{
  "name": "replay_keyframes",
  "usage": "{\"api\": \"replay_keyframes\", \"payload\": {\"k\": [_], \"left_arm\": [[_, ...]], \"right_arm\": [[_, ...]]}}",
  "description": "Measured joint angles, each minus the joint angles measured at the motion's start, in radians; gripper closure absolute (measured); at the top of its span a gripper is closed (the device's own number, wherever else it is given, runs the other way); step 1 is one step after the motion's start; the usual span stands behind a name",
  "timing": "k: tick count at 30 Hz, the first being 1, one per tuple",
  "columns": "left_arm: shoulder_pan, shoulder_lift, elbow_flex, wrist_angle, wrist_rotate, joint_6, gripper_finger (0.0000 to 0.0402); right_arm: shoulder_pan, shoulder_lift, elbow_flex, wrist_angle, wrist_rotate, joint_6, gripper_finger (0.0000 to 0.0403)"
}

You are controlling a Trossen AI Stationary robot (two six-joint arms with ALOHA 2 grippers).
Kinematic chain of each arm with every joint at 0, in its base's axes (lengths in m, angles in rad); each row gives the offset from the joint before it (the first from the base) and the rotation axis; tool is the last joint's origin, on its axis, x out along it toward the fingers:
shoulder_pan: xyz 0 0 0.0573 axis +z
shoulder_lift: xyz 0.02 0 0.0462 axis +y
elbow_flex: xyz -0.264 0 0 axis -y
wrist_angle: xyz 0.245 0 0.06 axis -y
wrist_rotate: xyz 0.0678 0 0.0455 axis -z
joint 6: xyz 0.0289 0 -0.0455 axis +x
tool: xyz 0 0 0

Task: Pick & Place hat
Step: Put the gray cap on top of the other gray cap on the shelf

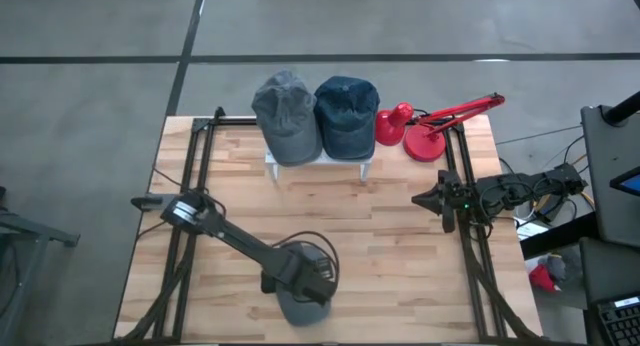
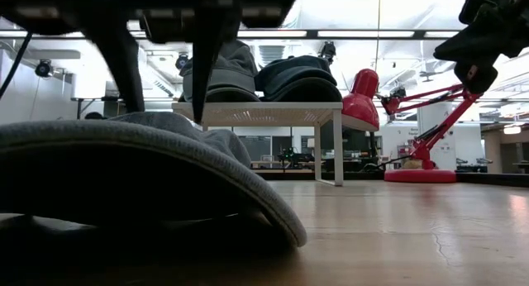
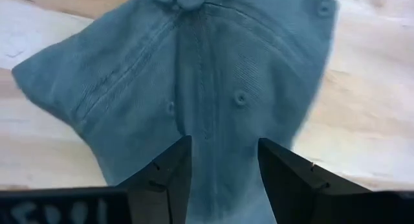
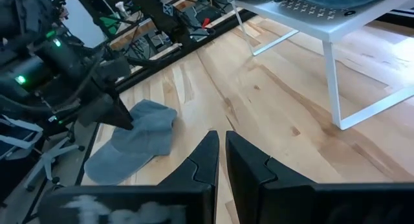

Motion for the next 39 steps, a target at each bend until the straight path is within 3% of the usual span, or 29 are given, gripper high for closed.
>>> {"api": "replay_keyframes", "payload": {"k": [14,20,26,32,39], "left_arm": [[0.000,0.103,-0.067,0.066,0.007,0.026,0.0235],[0.000,0.105,-0.094,0.107,0.001,0.027,0.0282],[-0.001,0.101,-0.082,0.106,-0.085,0.030,0.0383],[0.001,0.089,-0.047,0.086,-0.147,0.061,0.0391],[-0.012,0.014,0.052,-0.008,-0.307,0.105,0.0397]], "right_arm": [[0.000,0.000,0.000,0.000,0.001,0.000,0.0376],[0.000,0.000,0.000,0.001,0.001,0.000,0.0376],[0.000,0.000,0.000,0.001,0.000,0.000,0.0376],[0.000,0.000,0.000,0.001,-0.004,0.000,0.0376],[0.000,0.000,0.000,0.000,-0.004,0.000,0.0376]]}}
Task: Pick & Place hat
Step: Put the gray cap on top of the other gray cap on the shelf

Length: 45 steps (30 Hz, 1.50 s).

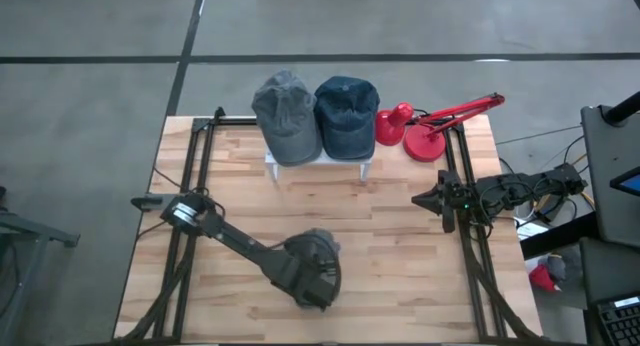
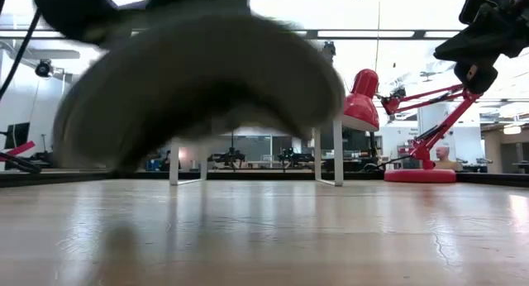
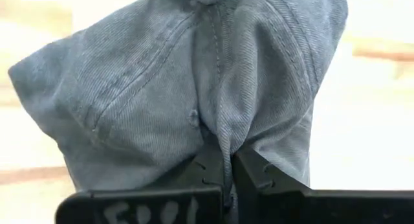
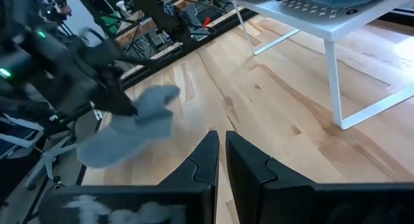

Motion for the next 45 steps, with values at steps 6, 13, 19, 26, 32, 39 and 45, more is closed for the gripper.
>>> {"api": "replay_keyframes", "payload": {"k": [6,13,19,26,32,39,45], "left_arm": [[0.000,-0.025,0.187,-0.174,-0.134,0.087,0.0397],[0.001,-0.027,0.429,-0.389,-0.359,0.189,0.0398],[0.030,-0.067,0.503,-0.392,-0.542,0.386,0.0398],[0.135,-0.147,0.510,-0.420,-0.637,0.615,0.0399],[0.272,-0.216,0.511,-0.420,-0.654,0.813,0.0399],[0.445,-0.257,0.511,-0.390,-0.676,0.990,0.0399],[0.608,-0.257,0.511,-0.324,-0.582,1.100,0.0399]], "right_arm": [[0.000,0.000,0.000,0.000,0.000,0.000,0.0376],[0.000,0.001,0.000,0.000,0.000,0.000,0.0376],[0.000,0.001,0.000,0.001,0.000,0.000,0.0376],[0.000,0.001,0.000,0.000,0.001,0.000,0.0376],[0.000,0.001,0.000,0.000,0.001,0.000,0.0376],[0.000,0.001,0.000,0.000,0.001,0.006,0.0376],[0.000,0.001,0.000,0.001,0.007,0.009,0.0376]]}}
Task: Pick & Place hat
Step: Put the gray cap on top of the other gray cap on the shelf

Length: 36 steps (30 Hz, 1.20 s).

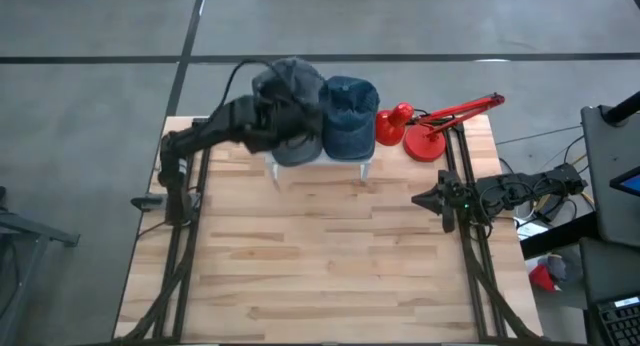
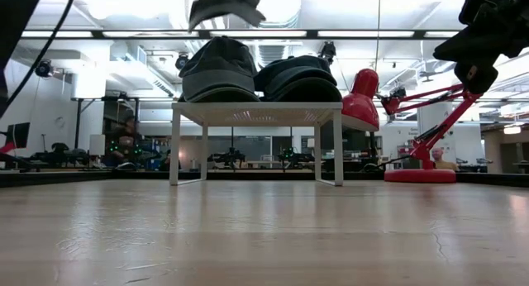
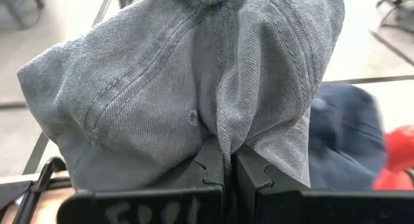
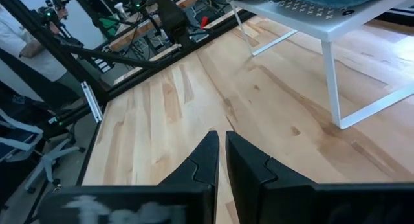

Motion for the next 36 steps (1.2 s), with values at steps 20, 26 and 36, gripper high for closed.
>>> {"api": "replay_keyframes", "payload": {"k": [20,26,36], "left_arm": [[0.185,0.107,-0.005,0.010,0.198,0.040,0.0399],[0.182,0.119,-0.002,0.018,0.187,0.007,0.0399],[0.148,0.024,-0.001,0.095,0.109,0.070,0.0398]], "right_arm": [[0.000,0.000,0.000,0.000,0.004,0.003,0.0376],[0.000,0.000,0.000,0.001,0.004,0.003,0.0376],[0.000,0.000,0.000,0.001,0.003,0.029,0.0376]]}}
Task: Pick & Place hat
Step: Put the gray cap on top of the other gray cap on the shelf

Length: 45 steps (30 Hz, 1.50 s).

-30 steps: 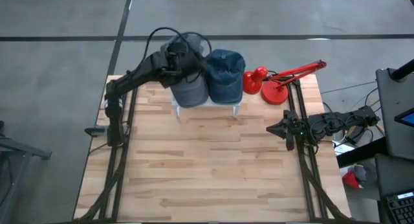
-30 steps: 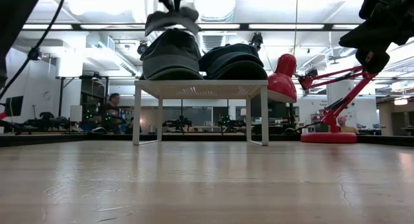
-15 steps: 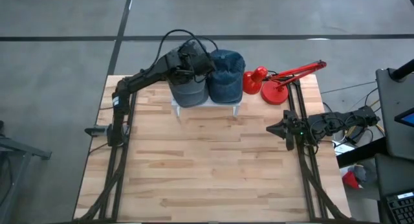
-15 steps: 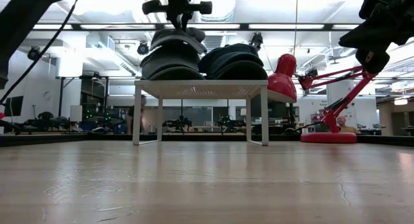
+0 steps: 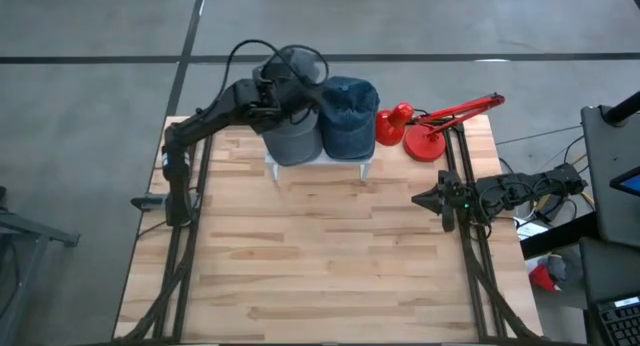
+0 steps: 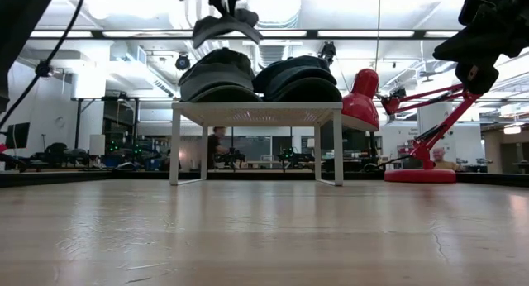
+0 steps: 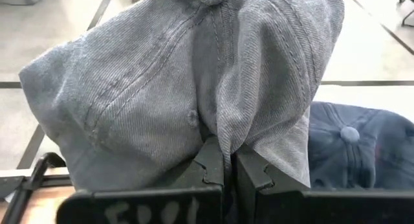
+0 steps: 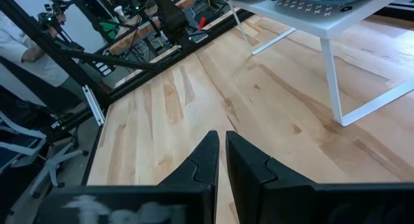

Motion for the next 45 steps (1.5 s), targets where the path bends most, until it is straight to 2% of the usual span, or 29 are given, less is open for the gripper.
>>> {"api": "replay_keyframes", "payload": {"k": [7,12,20,25,34,45], "left_arm": [[-0.004,-0.042,0.000,-0.047,-0.015,0.007,0.0398],[0.003,-0.037,-0.004,-0.174,-0.011,-0.105,0.0398],[0.011,-0.017,-0.088,-0.185,0.026,-0.171,0.0398],[0.035,-0.017,-0.182,-0.120,0.087,-0.181,0.0396],[0.062,-0.020,-0.337,0.096,0.232,-0.088,0.0396],[0.068,-0.020,-0.369,0.100,0.262,-0.090,0.0385]], "right_arm": [[0.000,0.000,0.000,0.000,0.000,0.000,0.0376],[0.000,0.000,0.000,0.000,0.000,0.000,0.0376],[0.000,0.000,0.000,0.000,-0.001,0.000,0.0376],[0.000,0.000,0.000,0.000,-0.001,0.000,0.0376],[0.000,0.000,0.000,0.000,-0.002,0.034,0.0376],[0.000,0.000,0.000,0.000,-0.002,0.034,0.0376]]}}
